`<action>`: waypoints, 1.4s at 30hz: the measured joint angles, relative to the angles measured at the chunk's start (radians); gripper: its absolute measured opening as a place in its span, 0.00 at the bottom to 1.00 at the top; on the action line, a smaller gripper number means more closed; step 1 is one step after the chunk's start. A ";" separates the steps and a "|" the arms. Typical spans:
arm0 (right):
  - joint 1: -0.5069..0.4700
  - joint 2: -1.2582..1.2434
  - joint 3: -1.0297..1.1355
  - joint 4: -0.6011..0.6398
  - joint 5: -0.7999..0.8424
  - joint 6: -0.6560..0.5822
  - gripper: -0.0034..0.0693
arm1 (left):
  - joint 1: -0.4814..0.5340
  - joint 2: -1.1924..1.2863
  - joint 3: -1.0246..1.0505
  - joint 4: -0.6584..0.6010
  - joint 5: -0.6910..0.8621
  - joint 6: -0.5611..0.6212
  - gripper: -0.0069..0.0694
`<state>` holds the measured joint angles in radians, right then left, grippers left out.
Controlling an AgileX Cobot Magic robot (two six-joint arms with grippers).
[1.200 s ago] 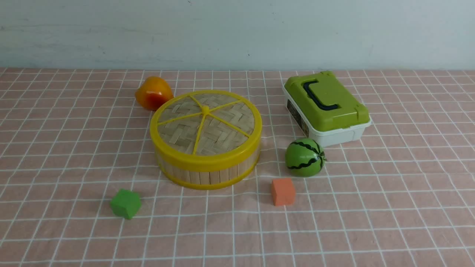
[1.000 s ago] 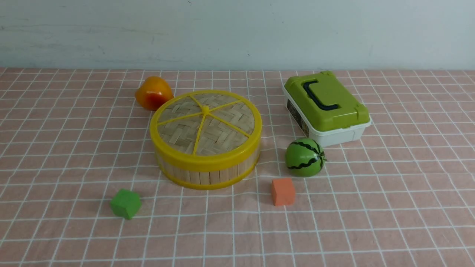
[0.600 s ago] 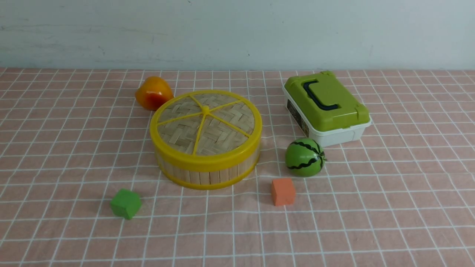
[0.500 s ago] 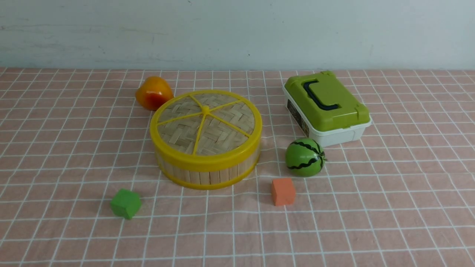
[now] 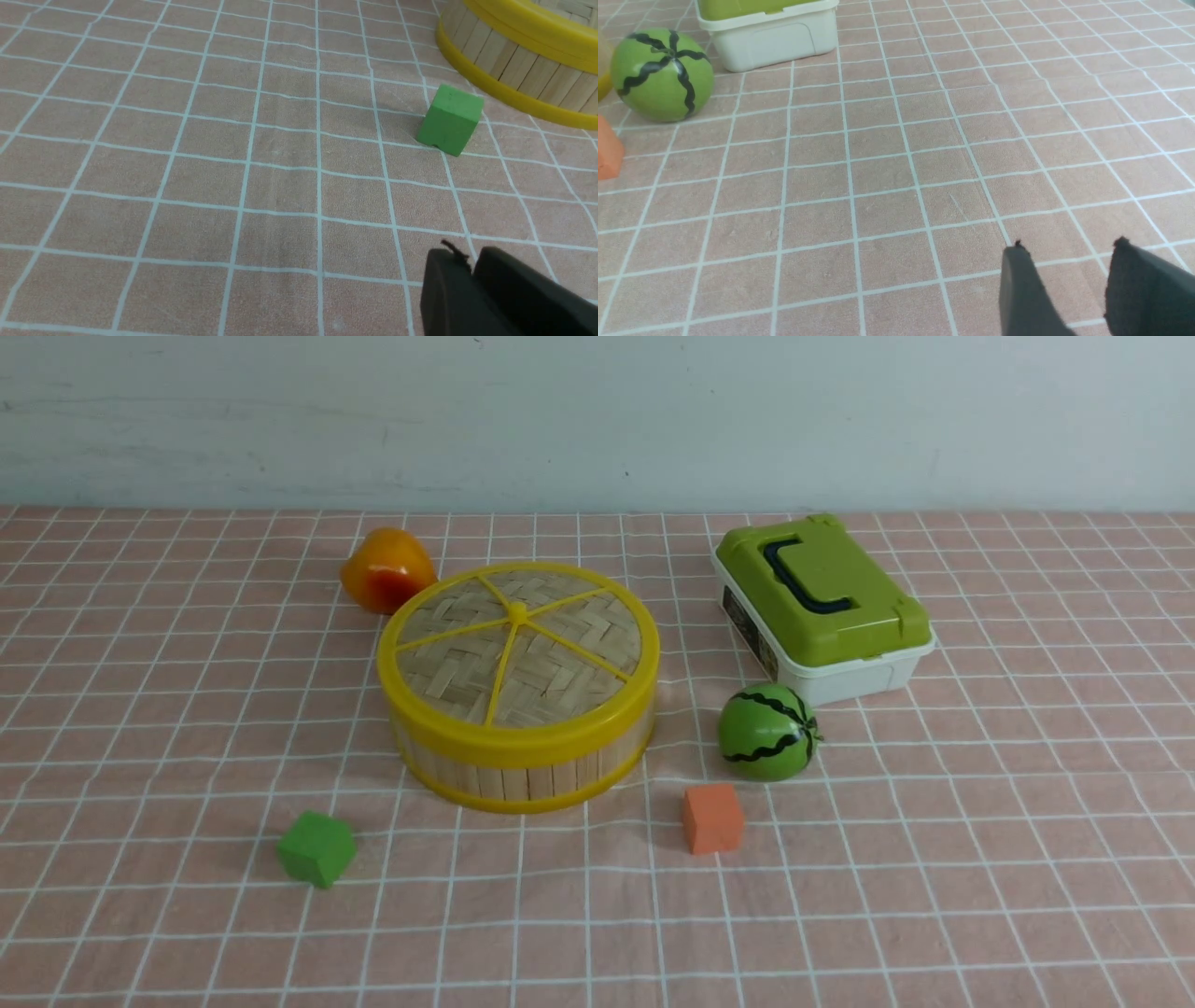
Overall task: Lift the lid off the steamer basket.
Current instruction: Use the left arm to lift the lid of the steamer
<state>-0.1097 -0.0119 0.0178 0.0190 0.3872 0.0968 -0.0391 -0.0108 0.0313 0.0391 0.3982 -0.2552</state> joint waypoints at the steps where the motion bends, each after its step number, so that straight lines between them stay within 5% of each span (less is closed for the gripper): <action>1: 0.000 0.000 0.000 0.000 0.000 0.000 0.38 | 0.000 0.000 0.000 0.000 -0.002 0.000 0.19; 14: 0.000 0.000 0.000 0.000 0.000 0.000 0.38 | 0.000 0.000 0.000 -0.003 -0.059 -0.002 0.21; 28: 0.000 0.000 0.000 0.000 0.000 0.000 0.38 | 0.000 0.000 0.001 -0.001 -1.007 -0.014 0.21; 32: 0.000 0.000 0.000 0.000 0.000 0.000 0.38 | 0.000 -0.001 0.001 -0.011 -1.217 -0.134 0.22; 38: 0.000 0.000 0.000 0.000 0.000 0.000 0.38 | 0.000 -0.001 -0.164 -0.023 -1.021 -0.239 0.22; 42: 0.000 0.000 0.000 0.000 0.000 0.000 0.38 | 0.000 0.112 -0.425 -0.023 -0.658 -0.197 0.22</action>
<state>-0.1097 -0.0119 0.0178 0.0190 0.3872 0.0968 -0.0391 0.1012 -0.3939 0.0162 -0.2602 -0.4526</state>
